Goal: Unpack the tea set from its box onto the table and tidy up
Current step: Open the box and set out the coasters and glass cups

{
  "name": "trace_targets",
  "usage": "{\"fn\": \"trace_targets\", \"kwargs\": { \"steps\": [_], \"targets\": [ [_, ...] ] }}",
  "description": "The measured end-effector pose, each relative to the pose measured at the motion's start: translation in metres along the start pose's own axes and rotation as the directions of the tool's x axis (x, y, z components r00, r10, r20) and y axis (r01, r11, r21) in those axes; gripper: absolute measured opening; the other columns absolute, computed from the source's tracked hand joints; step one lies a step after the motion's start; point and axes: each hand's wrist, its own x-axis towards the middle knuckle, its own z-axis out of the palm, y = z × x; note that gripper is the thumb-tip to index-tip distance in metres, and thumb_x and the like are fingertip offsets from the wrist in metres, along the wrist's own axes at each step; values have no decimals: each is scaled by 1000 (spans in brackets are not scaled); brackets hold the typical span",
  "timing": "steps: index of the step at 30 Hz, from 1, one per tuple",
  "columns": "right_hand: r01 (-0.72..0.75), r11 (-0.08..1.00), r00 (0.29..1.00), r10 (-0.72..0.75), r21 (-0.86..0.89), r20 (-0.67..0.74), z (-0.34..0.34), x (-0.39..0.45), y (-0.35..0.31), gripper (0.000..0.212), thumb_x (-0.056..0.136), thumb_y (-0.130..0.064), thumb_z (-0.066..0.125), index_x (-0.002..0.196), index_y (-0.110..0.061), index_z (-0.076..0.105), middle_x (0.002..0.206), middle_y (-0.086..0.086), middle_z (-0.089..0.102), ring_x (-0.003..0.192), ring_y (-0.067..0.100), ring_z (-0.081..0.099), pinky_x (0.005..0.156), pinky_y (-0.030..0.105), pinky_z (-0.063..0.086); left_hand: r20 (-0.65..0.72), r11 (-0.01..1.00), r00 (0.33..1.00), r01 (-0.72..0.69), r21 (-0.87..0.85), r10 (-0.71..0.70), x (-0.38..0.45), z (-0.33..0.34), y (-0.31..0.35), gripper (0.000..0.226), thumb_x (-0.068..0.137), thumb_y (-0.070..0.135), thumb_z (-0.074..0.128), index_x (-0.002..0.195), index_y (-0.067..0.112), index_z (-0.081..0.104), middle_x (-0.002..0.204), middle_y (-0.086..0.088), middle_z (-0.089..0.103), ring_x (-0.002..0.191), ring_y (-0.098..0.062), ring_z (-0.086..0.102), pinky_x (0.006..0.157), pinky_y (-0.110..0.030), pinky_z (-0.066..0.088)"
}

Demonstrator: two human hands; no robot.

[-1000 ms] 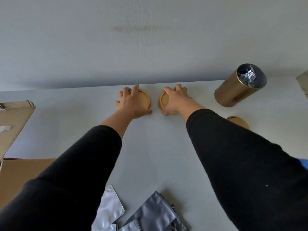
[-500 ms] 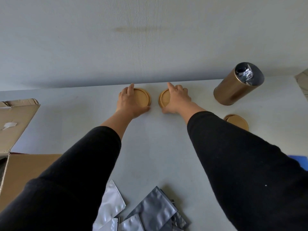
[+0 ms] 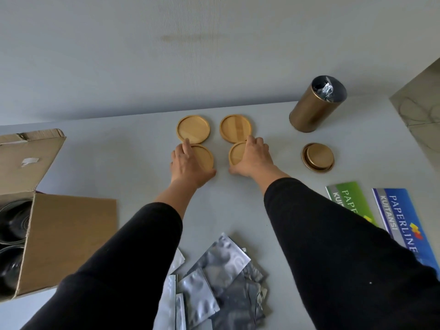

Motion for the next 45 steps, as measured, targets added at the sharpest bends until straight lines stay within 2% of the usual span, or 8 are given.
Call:
{"fn": "trace_targets", "kwargs": {
  "steps": [8,18,22,27,32,35,42,45],
  "targets": [
    [8,1000,1000,-8,-19,18,9,-5,3,100,64,-41,82,140,-8,27,137,9,32,129,28,34,98,36,42,-5,1000,1000,17,-11,-17,-5,6,-4,114,65,44,79,150,13,9,146,-10,29,139,-27,25,113,-39,28],
    [5,998,999,-2,-65,41,13,0,3,105,65,-43,81,146,-12,21,142,7,30,132,29,29,98,39,42,-8,999,1000,-15,34,16,-4,8,-7,111,68,49,76,150,12,11,146,-10,29,140,-27,22,115,-38,25],
    [12,992,999,-6,-122,47,9,-6,1,108,67,-49,77,149,-16,15,146,8,26,135,29,27,100,43,39,-2,998,1000,-20,59,20,-8,3,-11,117,65,57,76,151,14,8,151,-10,23,144,-29,13,118,-41,20],
    [67,986,997,-71,-150,-22,-10,-20,-21,92,76,-47,70,147,-16,19,148,11,26,135,32,26,101,44,35,-34,999,999,-4,53,6,-16,-29,-18,110,74,56,69,152,12,5,157,-12,11,148,-30,-1,122,-41,9],
    [157,977,984,-167,-142,-68,-33,-44,-75,86,78,-45,69,145,-16,23,148,11,27,137,32,25,106,45,33,-133,998,990,-32,62,40,-28,-87,-34,100,82,52,63,152,9,5,157,-12,14,148,-29,0,121,-39,9],
    [219,967,968,-233,-131,-96,-37,-67,-113,82,79,-43,68,144,-15,26,145,11,29,134,32,28,103,45,37,-172,995,984,-34,96,50,-43,-127,-55,89,87,47,57,151,7,10,155,-14,18,148,-29,5,120,-38,12],
    [355,924,920,-373,-145,-119,-25,-140,-204,67,83,-38,61,140,-14,37,142,10,35,134,31,30,104,44,37,-237,991,970,-15,131,46,-86,-217,-139,50,95,33,50,139,12,42,143,-10,42,136,-26,35,109,-39,34],
    [413,899,903,-425,-149,-64,-2,-175,-237,58,85,-35,59,138,-17,43,142,8,36,132,30,32,104,42,36,-241,988,970,6,155,32,-107,-241,-185,36,93,29,53,127,15,56,135,-6,53,124,-25,50,101,-37,42]
  ]
}}
